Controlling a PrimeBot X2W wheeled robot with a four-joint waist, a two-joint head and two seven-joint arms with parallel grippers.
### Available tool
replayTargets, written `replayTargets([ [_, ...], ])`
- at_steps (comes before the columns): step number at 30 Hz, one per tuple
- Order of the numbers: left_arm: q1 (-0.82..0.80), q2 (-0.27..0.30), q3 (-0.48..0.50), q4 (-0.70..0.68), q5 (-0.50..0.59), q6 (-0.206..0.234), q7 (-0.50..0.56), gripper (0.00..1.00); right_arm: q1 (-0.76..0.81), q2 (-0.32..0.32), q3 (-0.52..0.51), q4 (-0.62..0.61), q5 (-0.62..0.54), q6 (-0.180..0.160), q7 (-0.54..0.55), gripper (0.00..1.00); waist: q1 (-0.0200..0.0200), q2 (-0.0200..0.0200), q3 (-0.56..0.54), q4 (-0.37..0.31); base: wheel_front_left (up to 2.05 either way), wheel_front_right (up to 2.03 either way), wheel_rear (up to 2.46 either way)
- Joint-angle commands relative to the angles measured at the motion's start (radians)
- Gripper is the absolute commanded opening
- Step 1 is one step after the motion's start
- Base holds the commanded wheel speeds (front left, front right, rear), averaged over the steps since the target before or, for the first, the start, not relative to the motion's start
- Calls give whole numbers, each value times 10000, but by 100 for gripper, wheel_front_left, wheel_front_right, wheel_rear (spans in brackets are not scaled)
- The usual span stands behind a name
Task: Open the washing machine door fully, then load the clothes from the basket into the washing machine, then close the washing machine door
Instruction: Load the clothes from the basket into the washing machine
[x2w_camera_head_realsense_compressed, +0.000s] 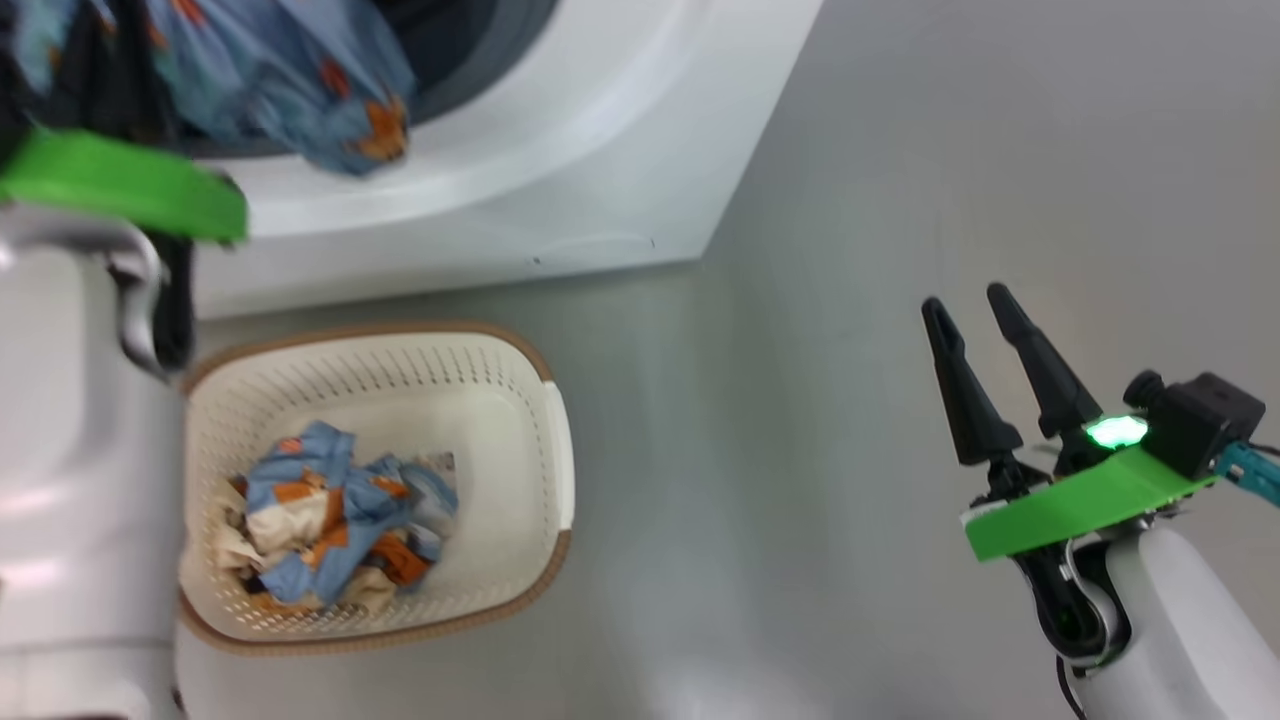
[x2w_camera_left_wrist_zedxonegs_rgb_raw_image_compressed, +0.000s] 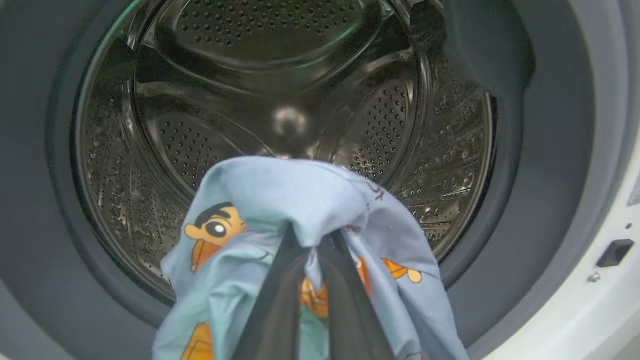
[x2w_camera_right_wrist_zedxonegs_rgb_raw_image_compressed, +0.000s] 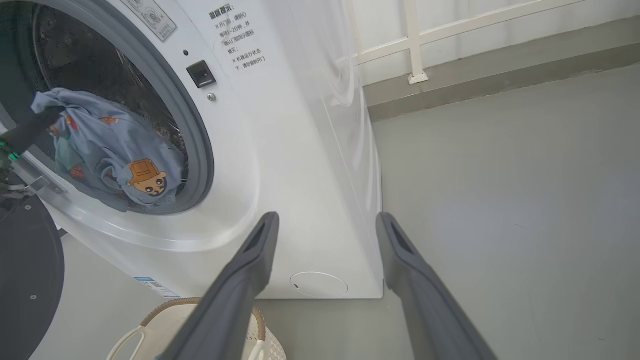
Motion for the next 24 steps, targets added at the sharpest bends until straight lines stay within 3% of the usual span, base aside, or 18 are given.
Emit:
replayTargets([
  [1, -553, 540, 278, 39, 12, 90, -125, 0, -72, 28, 213, -257, 45, 16, -46, 100, 0, 0, 794, -411, 0, 0, 0],
  [17, -3908, 1227, 9, 2405, 630, 333, -206, 0, -539, 578, 228, -419, 89, 16, -46, 100, 0, 0, 2711, -1531, 0, 0, 0],
  [24, -4895, 1492, 34, 1149, 1130, 833, -208, 0, -641, 773, 245, -449, 68, 16, -46, 100, 0, 0, 3237, -1960, 0, 0, 0],
])
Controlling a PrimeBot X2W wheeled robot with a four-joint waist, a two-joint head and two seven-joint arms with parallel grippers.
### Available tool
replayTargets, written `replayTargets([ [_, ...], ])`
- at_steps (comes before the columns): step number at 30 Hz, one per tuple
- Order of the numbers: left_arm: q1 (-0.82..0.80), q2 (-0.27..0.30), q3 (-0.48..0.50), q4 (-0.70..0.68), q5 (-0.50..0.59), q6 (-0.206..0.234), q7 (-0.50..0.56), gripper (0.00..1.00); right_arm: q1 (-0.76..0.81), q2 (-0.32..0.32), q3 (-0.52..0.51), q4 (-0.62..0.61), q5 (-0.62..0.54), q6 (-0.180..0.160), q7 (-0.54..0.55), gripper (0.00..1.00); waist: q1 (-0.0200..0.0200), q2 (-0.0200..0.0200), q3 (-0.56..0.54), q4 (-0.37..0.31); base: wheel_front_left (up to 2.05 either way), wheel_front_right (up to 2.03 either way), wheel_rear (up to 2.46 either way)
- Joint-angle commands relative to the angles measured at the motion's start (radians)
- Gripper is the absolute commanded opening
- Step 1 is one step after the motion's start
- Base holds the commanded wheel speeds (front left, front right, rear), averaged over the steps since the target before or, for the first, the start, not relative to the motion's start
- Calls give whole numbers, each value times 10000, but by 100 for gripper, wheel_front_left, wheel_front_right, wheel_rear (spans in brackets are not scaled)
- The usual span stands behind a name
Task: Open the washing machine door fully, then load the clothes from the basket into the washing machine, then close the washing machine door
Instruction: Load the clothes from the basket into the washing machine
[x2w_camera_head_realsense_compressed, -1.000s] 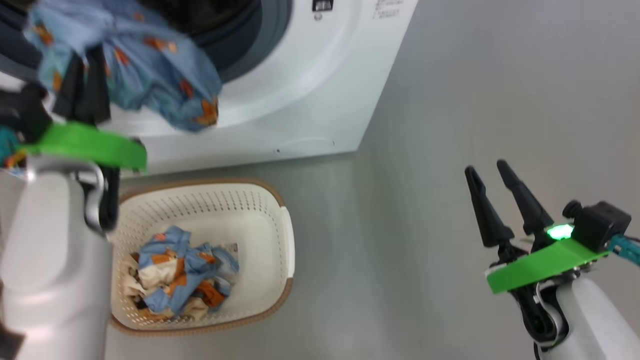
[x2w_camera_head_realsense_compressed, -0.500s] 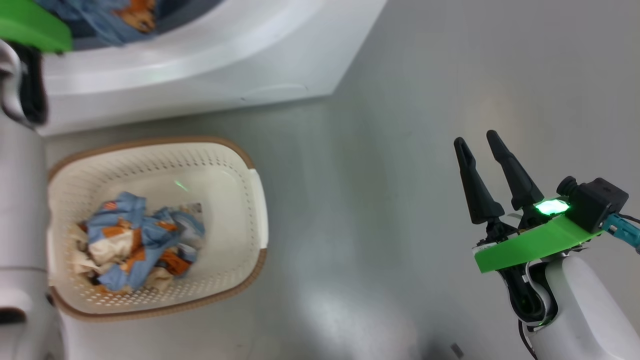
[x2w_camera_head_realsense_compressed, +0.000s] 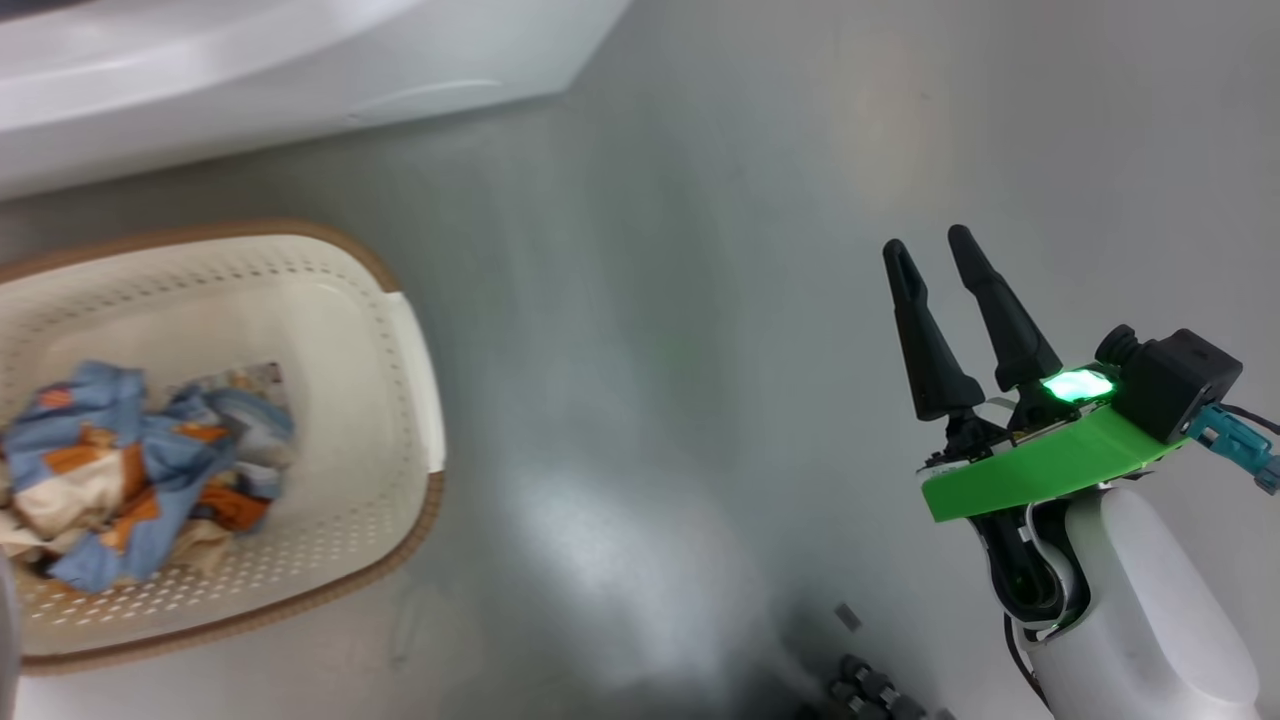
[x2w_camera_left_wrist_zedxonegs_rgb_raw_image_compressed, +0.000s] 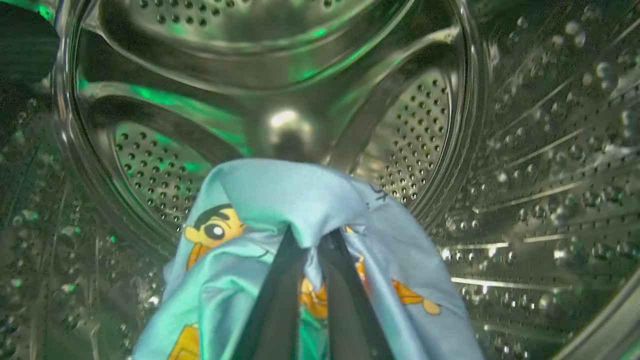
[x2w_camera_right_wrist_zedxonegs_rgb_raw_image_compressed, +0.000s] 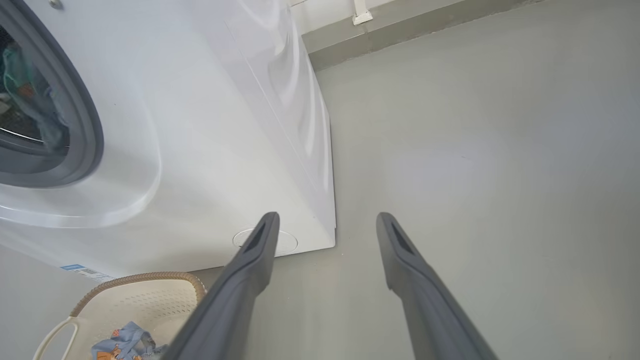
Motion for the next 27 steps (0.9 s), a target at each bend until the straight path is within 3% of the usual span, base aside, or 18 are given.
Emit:
replayTargets([
  [1, -185, 357, 118, -617, 166, 159, -45, 0, 80, -24, 193, -236, 60, 16, -46, 100, 0, 0, 446, -427, 0, 0, 0],
  [5, -66, 226, 346, -1035, 149, 251, -46, 0, 81, -41, 136, -217, 30, 16, -46, 100, 0, 0, 455, -415, 0, 0, 0],
  [6, 18, 172, 344, -676, 147, 282, -46, 45, 78, -42, 143, -191, 14, 16, -46, 100, 0, 0, 416, -380, 0, 0, 0],
  [7, 66, 121, 327, -265, 141, 301, -46, 100, 71, -42, 171, -172, 7, 16, -46, 100, 0, 0, 379, -344, 0, 0, 0],
  [15, 119, -86, 153, 1185, 102, 76, -47, 100, -33, -113, 279, -111, 5, 16, -46, 100, 0, 0, 132, -48, 0, 0, 0],
  [27, 832, -228, 104, 1201, 55, -120, -47, 100, -35, -204, 335, -40, 1, 16, -46, 100, 0, 0, -498, 226, 0, 0, 0],
])
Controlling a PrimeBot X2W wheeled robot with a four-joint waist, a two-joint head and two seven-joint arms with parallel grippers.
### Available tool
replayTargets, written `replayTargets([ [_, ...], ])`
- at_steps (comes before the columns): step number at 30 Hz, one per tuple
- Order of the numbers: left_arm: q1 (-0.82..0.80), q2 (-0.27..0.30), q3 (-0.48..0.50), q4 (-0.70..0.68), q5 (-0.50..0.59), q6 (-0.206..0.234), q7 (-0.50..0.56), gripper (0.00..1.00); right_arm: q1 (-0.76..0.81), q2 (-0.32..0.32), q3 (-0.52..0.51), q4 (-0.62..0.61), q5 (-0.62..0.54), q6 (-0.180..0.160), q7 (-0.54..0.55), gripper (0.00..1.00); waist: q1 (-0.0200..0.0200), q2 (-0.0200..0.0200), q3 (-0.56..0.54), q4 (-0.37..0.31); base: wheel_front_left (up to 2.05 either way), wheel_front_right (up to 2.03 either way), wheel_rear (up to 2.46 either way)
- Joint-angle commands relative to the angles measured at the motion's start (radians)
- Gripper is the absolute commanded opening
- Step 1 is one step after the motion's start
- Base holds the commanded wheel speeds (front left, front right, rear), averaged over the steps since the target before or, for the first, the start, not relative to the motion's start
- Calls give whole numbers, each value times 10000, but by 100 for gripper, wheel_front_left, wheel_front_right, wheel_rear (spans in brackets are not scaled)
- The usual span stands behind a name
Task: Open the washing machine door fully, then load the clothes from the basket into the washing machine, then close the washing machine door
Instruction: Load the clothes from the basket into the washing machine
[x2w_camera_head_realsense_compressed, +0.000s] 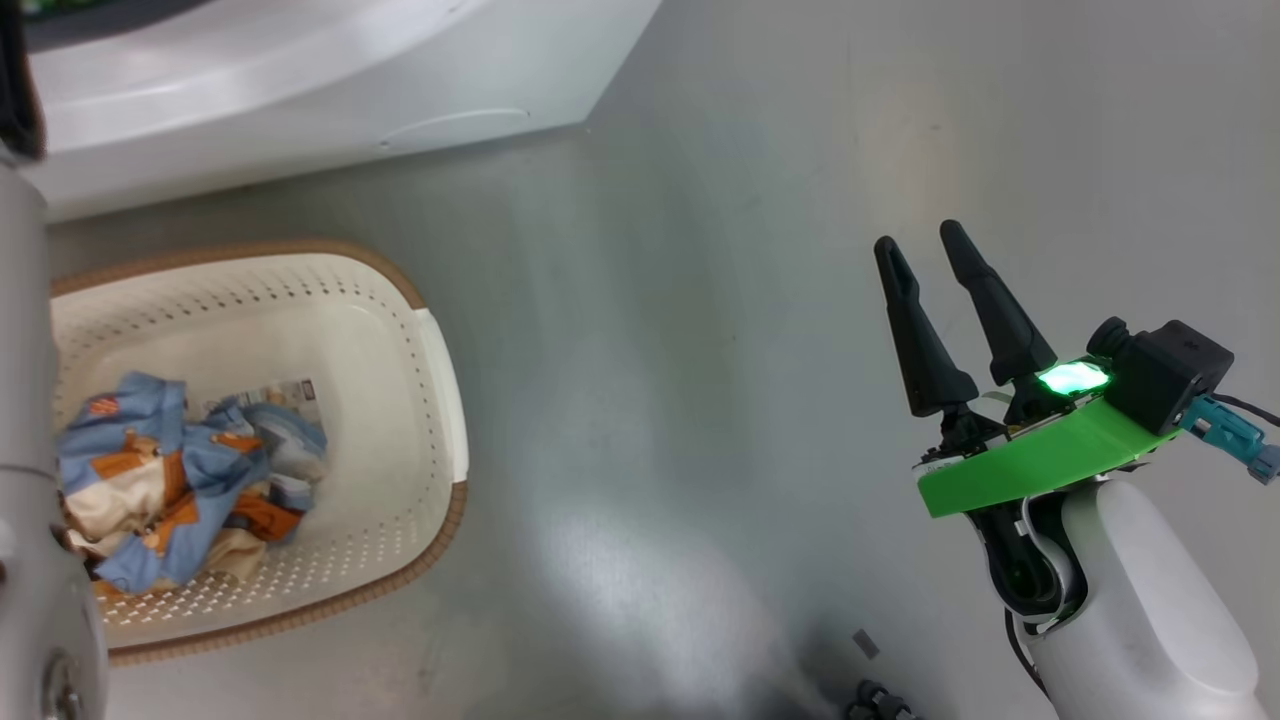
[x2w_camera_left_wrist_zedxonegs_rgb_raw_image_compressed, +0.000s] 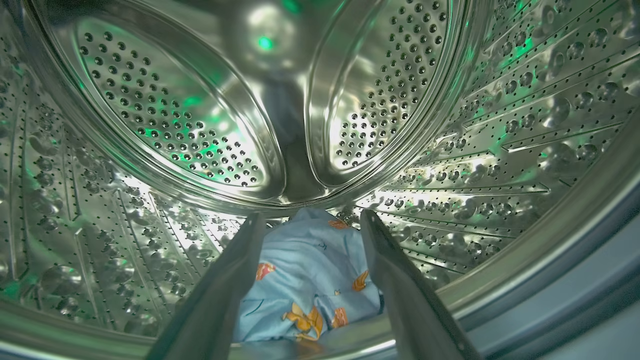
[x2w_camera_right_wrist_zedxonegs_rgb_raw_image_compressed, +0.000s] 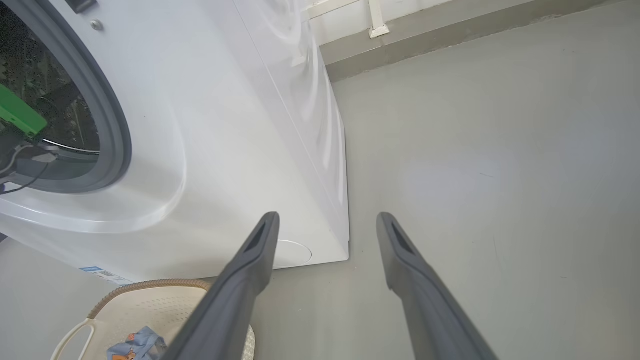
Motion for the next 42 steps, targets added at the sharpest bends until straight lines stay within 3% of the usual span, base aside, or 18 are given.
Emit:
replayTargets([
  [1, 244, 379, 33, -328, 11, -27, -37, 100, 161, -132, 140, -177, 0, 16, -46, 100, 0, 0, -164, 89, 0, 0, 0],
  [26, 4200, 274, 426, -3290, -554, -660, -38, 100, 464, -421, -48, -171, -136, 16, -46, 100, 0, 0, -1531, 1080, 0, 0, 0],
  [42, 7530, -64, 695, -5365, -832, -647, -38, 100, 939, -716, 76, 144, -47, 16, -46, 100, 0, 0, -3157, 1738, 0, 0, 0],
])
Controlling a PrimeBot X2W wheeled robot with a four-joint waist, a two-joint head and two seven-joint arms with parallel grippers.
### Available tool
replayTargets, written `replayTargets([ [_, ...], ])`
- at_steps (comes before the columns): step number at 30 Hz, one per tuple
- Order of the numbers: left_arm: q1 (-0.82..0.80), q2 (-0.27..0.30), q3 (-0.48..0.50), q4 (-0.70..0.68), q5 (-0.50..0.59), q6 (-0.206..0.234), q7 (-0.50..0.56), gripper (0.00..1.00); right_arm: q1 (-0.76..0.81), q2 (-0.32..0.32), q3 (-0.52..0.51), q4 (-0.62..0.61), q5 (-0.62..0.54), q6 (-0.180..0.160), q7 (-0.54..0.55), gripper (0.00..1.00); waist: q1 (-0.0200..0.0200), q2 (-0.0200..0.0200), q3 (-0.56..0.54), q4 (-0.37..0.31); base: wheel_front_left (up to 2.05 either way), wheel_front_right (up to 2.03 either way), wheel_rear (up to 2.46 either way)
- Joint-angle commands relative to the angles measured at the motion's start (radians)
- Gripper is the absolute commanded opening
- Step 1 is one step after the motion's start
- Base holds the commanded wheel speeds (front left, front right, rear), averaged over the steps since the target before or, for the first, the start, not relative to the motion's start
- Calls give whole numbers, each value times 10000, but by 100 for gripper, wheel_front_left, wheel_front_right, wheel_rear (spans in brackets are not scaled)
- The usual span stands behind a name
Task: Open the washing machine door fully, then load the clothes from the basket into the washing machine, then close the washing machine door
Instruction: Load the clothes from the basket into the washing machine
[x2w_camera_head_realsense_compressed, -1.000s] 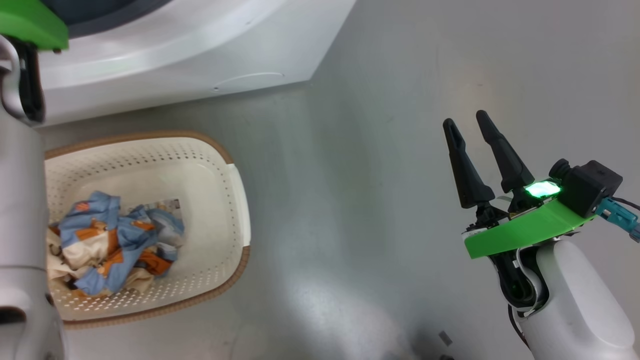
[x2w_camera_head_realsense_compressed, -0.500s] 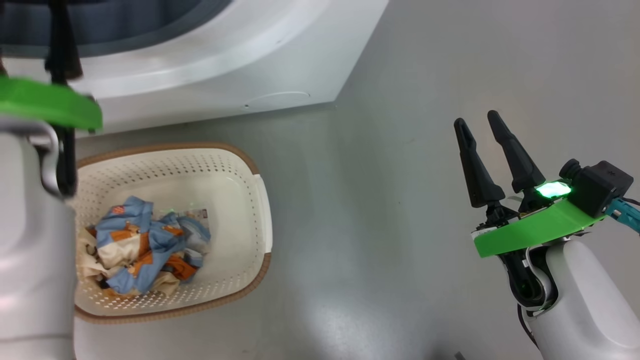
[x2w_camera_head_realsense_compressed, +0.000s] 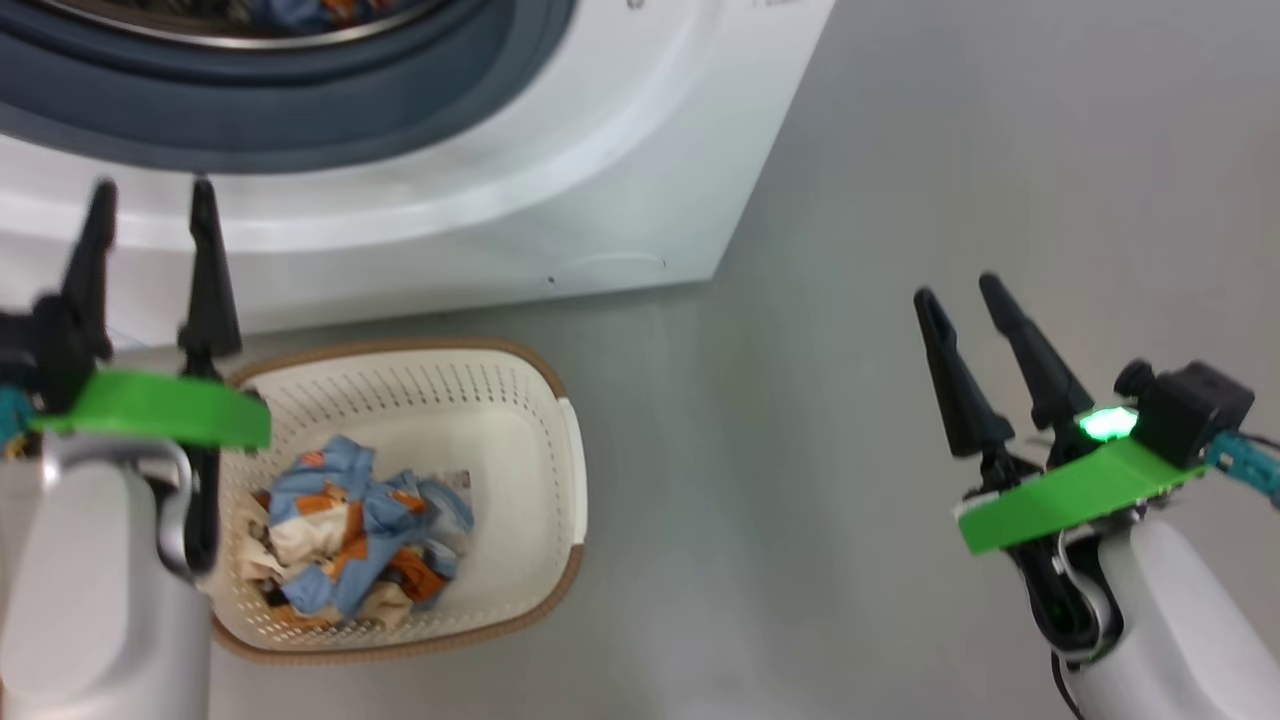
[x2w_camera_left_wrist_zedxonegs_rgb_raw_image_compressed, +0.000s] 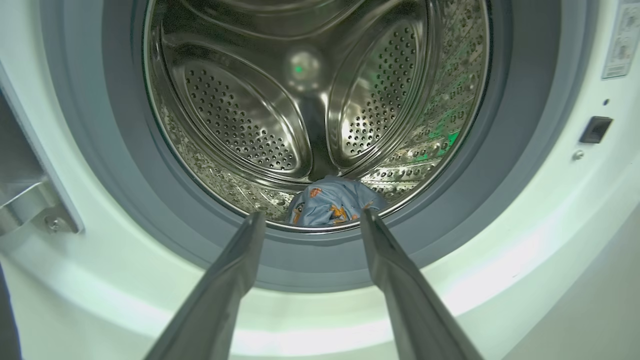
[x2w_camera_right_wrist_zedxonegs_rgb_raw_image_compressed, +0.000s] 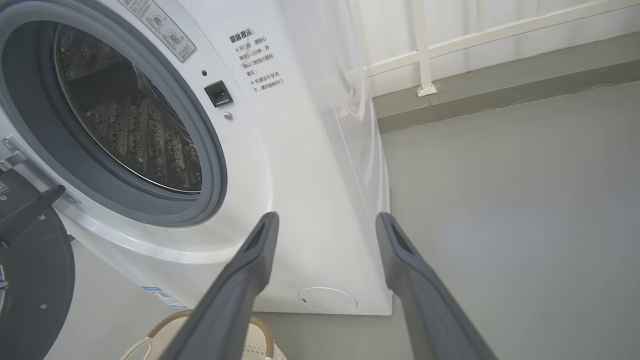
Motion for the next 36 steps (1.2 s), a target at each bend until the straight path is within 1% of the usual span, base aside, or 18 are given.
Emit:
replayTargets([
  [1, 187, 279, 299, -317, -27, 37, -40, 100, 379, -101, 247, -171, -6, 16, -46, 100, 0, 0, -500, 231, 0, 0, 0],
  [14, 2158, -27, 279, -1270, -174, 87, -40, 100, 946, -385, 278, 50, 101, 16, -46, 100, 0, 0, -1775, 697, 0, 0, 0],
  [21, 3285, -303, 384, -1861, -323, 161, -40, 100, 1313, -485, 223, 160, 143, 16, -46, 100, 0, 0, -2425, 901, 0, 0, 0],
  [29, 4451, -468, 476, -2524, -404, 259, -40, 100, 1557, -616, 254, 188, 137, 16, -46, 100, 0, 0, -2915, 1036, 0, 0, 0],
  [36, 5155, -646, 595, -2792, -592, 388, -40, 100, 1820, -647, 258, 194, 155, 16, -46, 100, 0, 0, -3225, 1158, 0, 0, 0],
])
